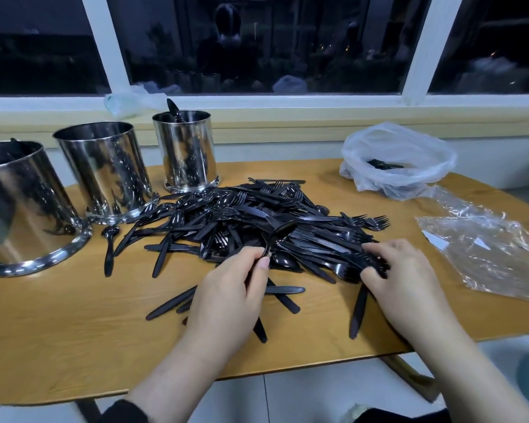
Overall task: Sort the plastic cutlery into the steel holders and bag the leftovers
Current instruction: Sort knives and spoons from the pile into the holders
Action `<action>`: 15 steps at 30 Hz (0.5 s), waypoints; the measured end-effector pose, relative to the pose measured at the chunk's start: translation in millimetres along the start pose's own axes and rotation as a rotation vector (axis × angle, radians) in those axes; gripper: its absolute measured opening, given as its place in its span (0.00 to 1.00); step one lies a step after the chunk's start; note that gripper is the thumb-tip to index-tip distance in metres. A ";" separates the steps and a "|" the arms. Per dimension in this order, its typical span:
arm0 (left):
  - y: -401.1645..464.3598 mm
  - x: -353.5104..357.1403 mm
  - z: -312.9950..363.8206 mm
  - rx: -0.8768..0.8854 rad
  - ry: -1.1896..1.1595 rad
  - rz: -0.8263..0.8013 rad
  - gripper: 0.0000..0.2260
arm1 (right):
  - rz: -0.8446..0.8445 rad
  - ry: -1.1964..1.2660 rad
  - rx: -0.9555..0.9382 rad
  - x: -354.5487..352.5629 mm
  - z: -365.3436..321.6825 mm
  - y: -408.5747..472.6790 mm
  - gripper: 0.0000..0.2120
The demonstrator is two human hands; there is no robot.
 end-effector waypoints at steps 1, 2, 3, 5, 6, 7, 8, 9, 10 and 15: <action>-1.5 2.9 -0.2 0.003 0.011 -0.013 0.12 | -0.038 -0.033 0.031 1.1 3.4 0.0 0.19; -2.2 4.7 -0.2 0.008 0.022 -0.025 0.12 | -0.068 -0.048 0.050 2.5 5.8 0.5 0.19; -2.7 5.9 -0.2 0.011 0.030 -0.037 0.12 | -0.081 -0.054 0.057 4.1 7.0 1.0 0.19; -3.0 6.8 -0.8 0.004 0.045 -0.065 0.14 | -0.077 -0.062 0.048 6.9 7.3 2.3 0.18; -3.1 6.9 -1.2 -0.005 0.049 -0.081 0.15 | -0.071 -0.063 0.040 7.8 6.7 2.8 0.17; -3.2 6.5 -1.7 -0.012 0.051 -0.096 0.16 | -0.064 -0.061 0.033 8.9 6.2 3.2 0.17; -3.1 6.5 -2.2 -0.020 0.051 -0.109 0.16 | -0.056 -0.055 0.025 9.7 5.6 3.4 0.16; -3.0 6.8 -2.3 -0.030 0.050 -0.119 0.16 | -0.045 -0.045 0.016 10.4 5.8 3.1 0.16; -2.5 6.9 -2.4 -0.043 0.046 -0.126 0.16 | -0.029 -0.034 0.003 10.4 5.9 2.9 0.16; -2.8 4.3 -1.2 -0.055 0.037 -0.137 0.11 | 0.032 0.029 -0.057 9.0 1.8 1.0 0.14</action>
Point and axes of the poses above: each hand's wrist, its own y-axis towards the middle knuckle, its own x-axis out of the palm, z = x × y, the point moved 4 cm from there along y, towards the middle knuckle, and after that the axes turned 1 degree about -y, right-handed, at the moved point
